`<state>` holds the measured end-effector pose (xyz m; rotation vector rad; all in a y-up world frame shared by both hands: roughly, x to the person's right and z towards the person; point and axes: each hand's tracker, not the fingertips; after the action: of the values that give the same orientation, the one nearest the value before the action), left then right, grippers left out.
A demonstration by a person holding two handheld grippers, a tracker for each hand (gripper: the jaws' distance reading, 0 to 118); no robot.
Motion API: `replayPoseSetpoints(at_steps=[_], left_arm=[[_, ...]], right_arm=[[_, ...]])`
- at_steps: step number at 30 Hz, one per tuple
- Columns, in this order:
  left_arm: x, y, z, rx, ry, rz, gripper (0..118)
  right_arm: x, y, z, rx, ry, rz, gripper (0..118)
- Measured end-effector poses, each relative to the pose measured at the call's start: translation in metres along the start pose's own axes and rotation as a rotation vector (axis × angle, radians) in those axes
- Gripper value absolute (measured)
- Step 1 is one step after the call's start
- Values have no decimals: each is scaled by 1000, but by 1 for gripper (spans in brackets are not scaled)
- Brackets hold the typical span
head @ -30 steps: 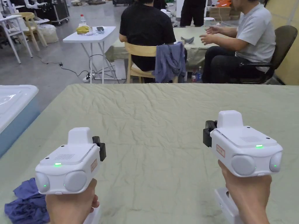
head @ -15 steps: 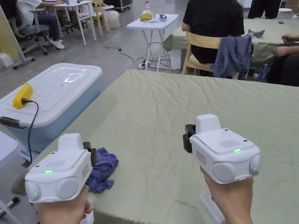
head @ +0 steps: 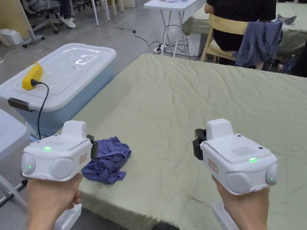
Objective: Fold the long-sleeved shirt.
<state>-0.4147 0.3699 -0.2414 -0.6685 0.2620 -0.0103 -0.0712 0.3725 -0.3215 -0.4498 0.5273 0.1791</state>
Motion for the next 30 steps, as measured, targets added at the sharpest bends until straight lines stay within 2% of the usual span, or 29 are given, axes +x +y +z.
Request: replayPoseSetpoints(at_steps=[6,9,11,12,13,14,17,18,20,24,27,30], left_arm=[[-20,12,-70,-261,-148,-51,0],[-27,11,-101,-302,-157,-27,0],[-29,13,-116,-309,-157,-14,12],[-30,15,-124,-302,-152,-6,21],[-31,15,-131,-292,-144,6,40],[-31,17,-140,-289,-130,21,46],[-35,19,-169,-313,-141,49,47],[-35,17,-178,-321,-150,55,51],[-35,12,-199,-369,-152,56,66],[-36,-7,-236,-453,-179,129,72],[-35,-20,-247,-479,-159,165,85],[-32,-21,-248,-484,-156,198,86]], right_arm=[[5,-16,-30,-63,4,-14,1],[7,-23,-46,-103,4,-17,1],[8,-27,-55,-121,8,-16,1],[9,-28,-60,-129,8,-15,1],[10,-29,-65,-137,9,-16,1],[11,-30,-69,-142,11,-20,1],[13,-36,-81,-164,13,-26,1],[14,-38,-84,-173,14,-24,1],[15,-43,-89,-192,10,-21,1],[20,-52,-98,-221,5,-33,1],[22,-55,-101,-233,4,-37,1],[24,-55,-101,-238,3,-38,1]])
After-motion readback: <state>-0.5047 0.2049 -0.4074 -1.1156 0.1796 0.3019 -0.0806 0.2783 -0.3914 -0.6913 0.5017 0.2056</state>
